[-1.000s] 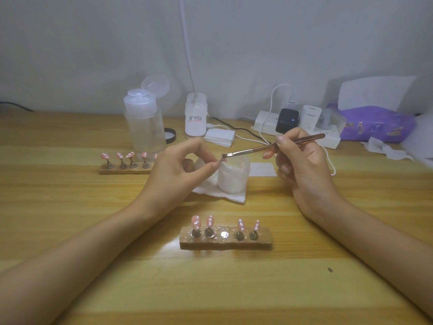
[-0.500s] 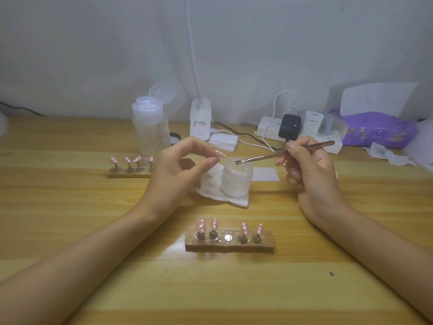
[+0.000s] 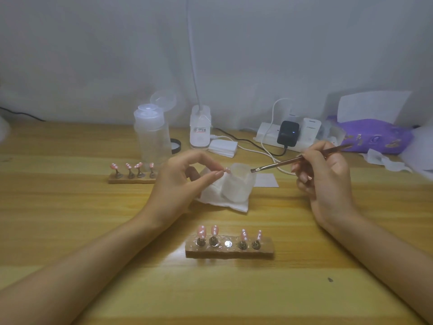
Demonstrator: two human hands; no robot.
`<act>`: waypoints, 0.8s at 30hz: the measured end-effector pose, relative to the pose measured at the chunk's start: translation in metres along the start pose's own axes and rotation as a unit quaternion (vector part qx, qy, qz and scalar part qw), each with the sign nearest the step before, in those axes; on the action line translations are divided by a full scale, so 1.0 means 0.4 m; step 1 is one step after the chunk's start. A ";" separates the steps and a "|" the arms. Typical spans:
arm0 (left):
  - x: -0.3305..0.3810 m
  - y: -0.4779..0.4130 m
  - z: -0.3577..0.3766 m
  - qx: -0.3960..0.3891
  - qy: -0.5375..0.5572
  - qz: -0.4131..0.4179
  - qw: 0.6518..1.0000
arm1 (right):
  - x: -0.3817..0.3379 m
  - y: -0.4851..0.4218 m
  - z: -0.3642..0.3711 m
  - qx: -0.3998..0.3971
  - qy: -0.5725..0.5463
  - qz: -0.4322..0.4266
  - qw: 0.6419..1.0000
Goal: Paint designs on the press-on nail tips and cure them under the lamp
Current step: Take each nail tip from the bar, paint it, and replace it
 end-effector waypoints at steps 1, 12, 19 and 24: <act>0.002 -0.001 0.002 -0.005 0.003 0.004 1.000 | 0.002 0.000 0.002 -0.002 -0.001 0.002 1.000; -0.006 -0.002 0.004 -0.003 -0.025 0.004 1.000 | -0.013 -0.014 -0.008 -0.031 -0.060 -0.022 0.997; -0.011 -0.002 0.003 -0.008 -0.033 -0.003 0.999 | -0.045 0.004 0.029 -0.187 0.047 -0.129 0.973; -0.012 -0.001 0.005 -0.008 -0.026 -0.004 1.000 | -0.049 -0.012 0.008 -0.187 0.051 -0.137 0.971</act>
Point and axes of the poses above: each hand's wrist, its own y-axis away from the middle knuckle, its own z-axis out of the palm, x = y × z, the point moved 6 cm from there along -y, towards the middle knuckle, and after that the axes turned 1 degree about -z, right-handed, at the moved point
